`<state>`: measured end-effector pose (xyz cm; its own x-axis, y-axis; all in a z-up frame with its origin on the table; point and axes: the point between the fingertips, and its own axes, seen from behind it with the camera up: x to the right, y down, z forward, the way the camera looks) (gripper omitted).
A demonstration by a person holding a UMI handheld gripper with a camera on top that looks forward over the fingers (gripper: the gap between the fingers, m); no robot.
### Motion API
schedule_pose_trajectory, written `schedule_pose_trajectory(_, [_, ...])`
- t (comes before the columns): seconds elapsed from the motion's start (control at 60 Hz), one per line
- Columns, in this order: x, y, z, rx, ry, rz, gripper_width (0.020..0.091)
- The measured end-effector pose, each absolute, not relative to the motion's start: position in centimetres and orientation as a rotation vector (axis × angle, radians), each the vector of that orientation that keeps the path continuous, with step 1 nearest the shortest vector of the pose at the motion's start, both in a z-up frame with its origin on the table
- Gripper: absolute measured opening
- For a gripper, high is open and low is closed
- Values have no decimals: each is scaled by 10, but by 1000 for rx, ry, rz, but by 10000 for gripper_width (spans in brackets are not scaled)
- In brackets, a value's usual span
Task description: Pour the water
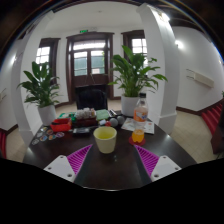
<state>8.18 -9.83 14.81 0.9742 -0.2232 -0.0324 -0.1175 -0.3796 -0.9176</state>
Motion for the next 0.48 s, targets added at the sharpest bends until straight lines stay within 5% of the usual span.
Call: schedule_pose_trajectory(0.483, [-10,-135,203,-1907,51,-103,812])
